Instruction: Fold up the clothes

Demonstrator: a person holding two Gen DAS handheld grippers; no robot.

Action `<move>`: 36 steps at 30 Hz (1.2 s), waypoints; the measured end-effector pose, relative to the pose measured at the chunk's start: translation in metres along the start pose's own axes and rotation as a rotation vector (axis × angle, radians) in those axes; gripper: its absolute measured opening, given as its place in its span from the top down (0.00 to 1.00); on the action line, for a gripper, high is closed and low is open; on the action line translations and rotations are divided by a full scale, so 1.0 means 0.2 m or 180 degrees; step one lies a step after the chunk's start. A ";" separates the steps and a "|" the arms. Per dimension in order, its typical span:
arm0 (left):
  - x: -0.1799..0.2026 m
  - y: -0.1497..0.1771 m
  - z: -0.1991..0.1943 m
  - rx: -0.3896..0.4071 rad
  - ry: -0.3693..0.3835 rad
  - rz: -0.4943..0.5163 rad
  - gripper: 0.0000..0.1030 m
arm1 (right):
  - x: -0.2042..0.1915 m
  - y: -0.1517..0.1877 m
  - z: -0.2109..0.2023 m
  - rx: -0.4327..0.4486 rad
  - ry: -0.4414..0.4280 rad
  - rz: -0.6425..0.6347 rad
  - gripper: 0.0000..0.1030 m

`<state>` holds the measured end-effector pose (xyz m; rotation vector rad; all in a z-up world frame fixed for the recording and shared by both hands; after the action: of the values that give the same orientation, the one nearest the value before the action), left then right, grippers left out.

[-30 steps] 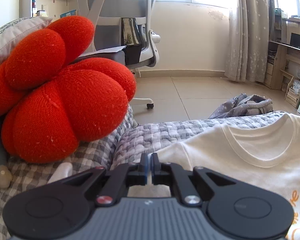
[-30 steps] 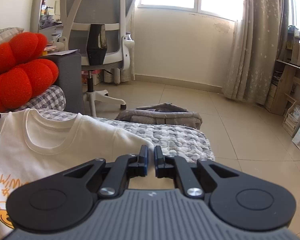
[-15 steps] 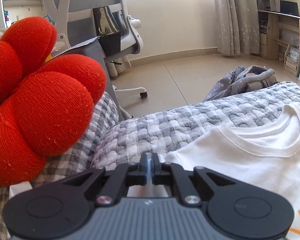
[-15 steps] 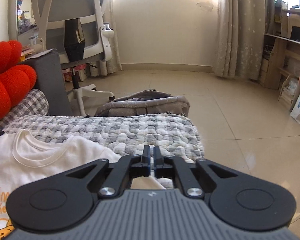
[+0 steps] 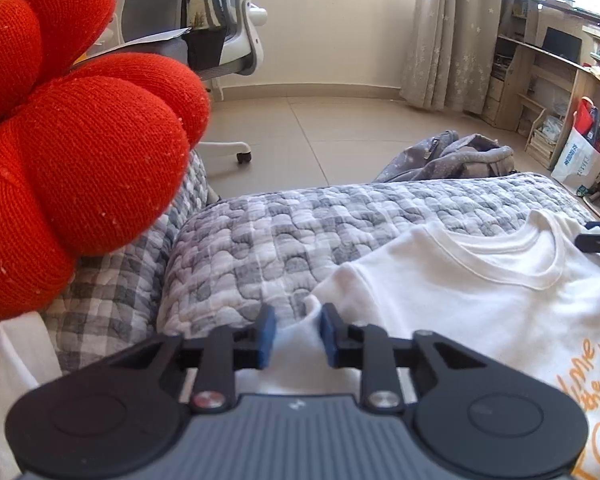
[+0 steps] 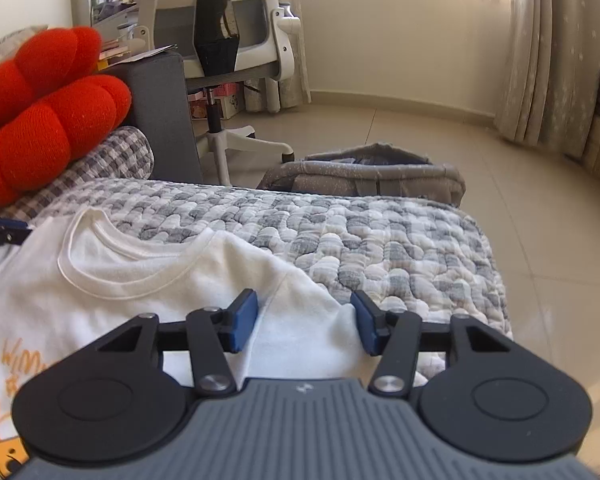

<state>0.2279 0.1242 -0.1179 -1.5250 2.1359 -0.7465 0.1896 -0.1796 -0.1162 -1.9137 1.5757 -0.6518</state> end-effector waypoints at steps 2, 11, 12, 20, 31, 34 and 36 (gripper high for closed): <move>0.05 0.02 -0.03 0.0114 -0.0115 0.0114 0.96 | -0.06 0.02 -0.02 0.0031 0.0162 -0.0247 0.77; -0.01 -0.08 -0.14 0.0678 -0.0649 0.0010 0.96 | -0.01 -0.08 -0.14 0.0555 0.0870 -0.0414 0.89; 0.00 -0.09 -0.12 0.0659 -0.0687 0.0042 0.96 | 0.00 -0.08 -0.11 0.0522 0.0876 -0.0414 0.89; 0.03 -0.07 0.06 0.0334 -0.0986 0.0278 0.95 | -0.01 -0.05 0.07 0.0148 0.0985 -0.0542 0.86; 0.05 0.07 -0.25 -0.0027 -0.0712 -0.0329 0.47 | 0.08 0.00 -0.34 0.0067 0.0691 0.0147 0.47; 0.08 0.21 -0.35 -0.0221 -0.0415 -0.0484 0.47 | 0.07 0.12 -0.46 -0.0023 0.0367 0.0378 0.47; 0.10 0.32 -0.40 -0.0345 -0.0192 -0.0614 0.47 | 0.06 0.21 -0.54 -0.0077 0.0135 0.0543 0.47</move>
<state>0.1256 0.1365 -0.0969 -1.8064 2.0351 -0.6472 0.0878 -0.2098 -0.0668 -1.7686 1.7581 -0.6063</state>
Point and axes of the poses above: each gripper's, at about its wrist camera, not at the fingertips, and z roughly the way its jaws point, x to its right, y to its underside, the point moved 10 cm from there along z, roughly the way its jaws point, and after that the axes turned 9 degrees about -x, right-handed, at the moved point
